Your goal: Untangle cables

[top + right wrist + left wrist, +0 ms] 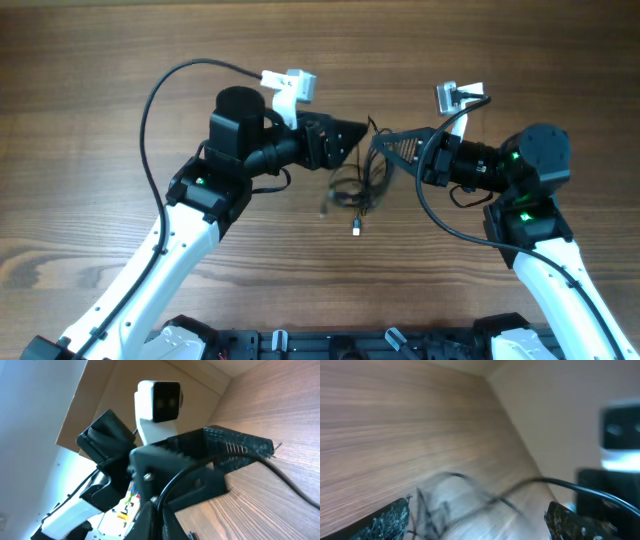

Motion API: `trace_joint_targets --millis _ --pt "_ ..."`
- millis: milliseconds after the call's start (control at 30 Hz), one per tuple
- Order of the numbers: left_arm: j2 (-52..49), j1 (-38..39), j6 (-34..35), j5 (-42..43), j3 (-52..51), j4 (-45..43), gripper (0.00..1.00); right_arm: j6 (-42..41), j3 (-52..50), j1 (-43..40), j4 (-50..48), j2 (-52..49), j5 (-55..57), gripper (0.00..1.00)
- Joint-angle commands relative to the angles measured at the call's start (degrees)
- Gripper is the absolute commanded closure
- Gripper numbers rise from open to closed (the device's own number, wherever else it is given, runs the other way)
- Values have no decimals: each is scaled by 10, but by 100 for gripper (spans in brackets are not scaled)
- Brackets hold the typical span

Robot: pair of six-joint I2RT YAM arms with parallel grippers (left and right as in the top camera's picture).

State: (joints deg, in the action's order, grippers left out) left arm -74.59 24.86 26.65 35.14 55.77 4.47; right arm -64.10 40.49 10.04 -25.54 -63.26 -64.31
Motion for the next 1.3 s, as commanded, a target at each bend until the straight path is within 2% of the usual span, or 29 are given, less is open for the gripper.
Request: trace_joint_targets --millis 0,67,200,333,400,433,467,500,633,733,800,833,867,933,967,1067,1267 --pt "-2 0 -40 78 3 -16 10 -5 9 1 -6 -9 7 96" --pt "-5 1 -60 74 3 -4 11 -11 9 1 -7 -10 13 96" --pt "-25 1 -62 -71 3 66 12 -41 9 1 -73 -10 13 96" --pt "-39 1 -31 -75 3 67 10 -42 9 1 -89 -10 15 96" --pt "-39 1 -31 -76 3 61 10 -92 9 -5 -176 -10 20 96" --pt "-39 1 -31 -77 3 55 6 -140 10 -18 -296 -10 32 96" --pt "-39 1 -31 -81 3 52 4 -165 17 -31 -364 -10 42 95" --pt "-39 1 -31 -84 3 52 0 -185 35 -51 -375 -10 46 96" --pt "-39 0 -31 -89 3 56 0 -220 117 -109 -344 -10 50 96" --pt "-40 0 -31 -118 3 57 0 -175 181 -109 -323 -10 63 95" --pt "-40 0 -30 -147 3 57 0 -78 247 -109 -201 -10 109 95" --pt "-40 0 -19 -157 3 57 0 12 295 -109 -86 -10 157 95" --pt "-40 0 -17 -159 3 57 0 105 351 -109 42 -10 227 95" --pt "-40 0 -17 -159 3 57 0 228 468 -109 244 -22 391 95" --pt "-40 0 -17 -159 3 57 0 246 506 -109 279 -28 426 95" --pt "-40 0 -17 -159 3 56 0 235 553 -109 275 -37 431 95" --pt "-40 0 -17 -159 3 54 0 119 553 -109 150 -40 530 95"
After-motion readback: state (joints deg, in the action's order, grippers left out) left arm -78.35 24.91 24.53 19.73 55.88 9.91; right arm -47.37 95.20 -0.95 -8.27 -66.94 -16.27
